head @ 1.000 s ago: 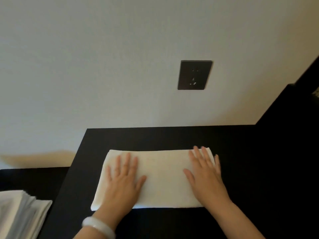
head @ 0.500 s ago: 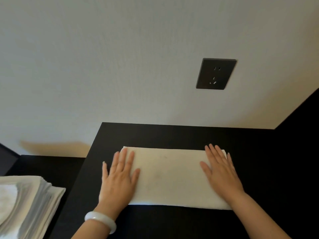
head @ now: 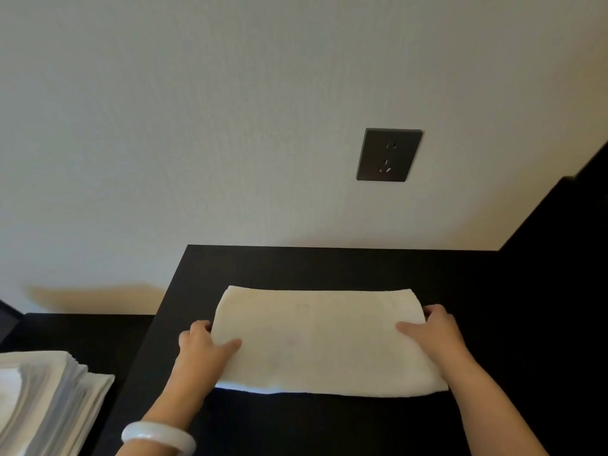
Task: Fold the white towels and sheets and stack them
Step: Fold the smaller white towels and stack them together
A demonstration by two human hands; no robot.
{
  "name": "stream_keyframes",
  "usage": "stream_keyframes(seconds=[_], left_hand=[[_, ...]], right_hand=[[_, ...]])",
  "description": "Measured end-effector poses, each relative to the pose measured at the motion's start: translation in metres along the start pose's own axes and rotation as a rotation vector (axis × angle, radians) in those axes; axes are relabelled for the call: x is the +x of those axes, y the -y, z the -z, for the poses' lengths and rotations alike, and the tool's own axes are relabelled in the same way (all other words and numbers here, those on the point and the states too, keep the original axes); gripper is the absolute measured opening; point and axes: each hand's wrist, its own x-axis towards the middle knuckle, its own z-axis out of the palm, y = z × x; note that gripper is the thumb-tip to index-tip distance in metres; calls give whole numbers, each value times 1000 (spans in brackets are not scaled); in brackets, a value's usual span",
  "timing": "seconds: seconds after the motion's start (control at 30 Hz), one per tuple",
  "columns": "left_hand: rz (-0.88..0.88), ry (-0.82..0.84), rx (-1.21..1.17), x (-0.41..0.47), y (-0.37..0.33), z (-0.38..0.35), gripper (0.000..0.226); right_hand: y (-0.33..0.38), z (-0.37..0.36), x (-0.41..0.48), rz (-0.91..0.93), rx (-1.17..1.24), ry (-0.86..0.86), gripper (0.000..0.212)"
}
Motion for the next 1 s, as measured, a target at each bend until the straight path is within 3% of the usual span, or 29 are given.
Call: stream_keyframes(seconds=[0.13,0.27,0.5,0.6,0.73,1.0], left_hand=[[115,80,-300,7,-6,6,42],[16,113,-414,1,2,11,14],[-39,7,-575,-33,30,40,11],[-30,-70,-615,-53,55,60,11],[10,-188,-662,-79,102,94,14],[97,-404,-817,-126,235,188,18]], right_hand=[[6,9,2,-132,243,166,49],[7,4,-9,-58,320,196,23],[21,-2,-40,101,376,232,3],[36,-21,-59,164,352,296,8],[59,-64,-95,223,304,397,14],[113,-172,-203,370,201,673,5]])
